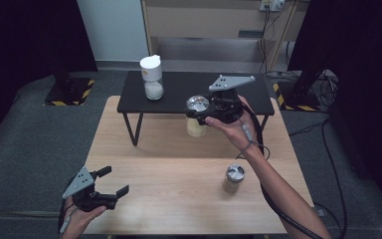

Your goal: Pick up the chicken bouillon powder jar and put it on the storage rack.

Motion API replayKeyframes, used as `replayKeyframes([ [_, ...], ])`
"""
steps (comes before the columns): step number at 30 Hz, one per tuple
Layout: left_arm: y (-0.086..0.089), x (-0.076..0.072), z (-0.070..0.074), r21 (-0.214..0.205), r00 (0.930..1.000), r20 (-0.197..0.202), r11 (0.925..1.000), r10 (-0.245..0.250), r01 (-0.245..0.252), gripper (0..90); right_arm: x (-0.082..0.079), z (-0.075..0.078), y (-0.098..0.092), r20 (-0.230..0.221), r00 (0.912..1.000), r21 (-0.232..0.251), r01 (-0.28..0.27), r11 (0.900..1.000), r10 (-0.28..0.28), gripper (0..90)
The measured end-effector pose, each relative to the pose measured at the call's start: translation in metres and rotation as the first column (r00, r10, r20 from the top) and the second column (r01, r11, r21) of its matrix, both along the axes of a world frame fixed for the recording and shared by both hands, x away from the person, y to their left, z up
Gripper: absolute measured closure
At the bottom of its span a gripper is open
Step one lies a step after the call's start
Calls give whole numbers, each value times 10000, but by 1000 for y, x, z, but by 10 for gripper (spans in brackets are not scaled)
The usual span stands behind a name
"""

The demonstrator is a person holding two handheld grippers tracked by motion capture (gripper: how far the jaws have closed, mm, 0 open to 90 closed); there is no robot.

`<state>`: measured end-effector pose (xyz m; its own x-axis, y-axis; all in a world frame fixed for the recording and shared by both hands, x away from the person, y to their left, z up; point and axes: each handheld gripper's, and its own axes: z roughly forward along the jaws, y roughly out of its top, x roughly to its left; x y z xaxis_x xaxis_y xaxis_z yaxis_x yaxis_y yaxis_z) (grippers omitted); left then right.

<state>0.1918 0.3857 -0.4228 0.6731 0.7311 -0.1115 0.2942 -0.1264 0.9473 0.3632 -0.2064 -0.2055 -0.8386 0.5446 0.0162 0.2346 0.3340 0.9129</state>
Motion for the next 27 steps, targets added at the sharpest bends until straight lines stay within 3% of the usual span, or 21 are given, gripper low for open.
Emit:
replayKeyframes([
  [27, 0, 1, -1, 14, 10000, -50, 10000, -32, 32, 21, 28, 20, 7, 260, 9962, 72, 830, 9965, -832, 351],
])
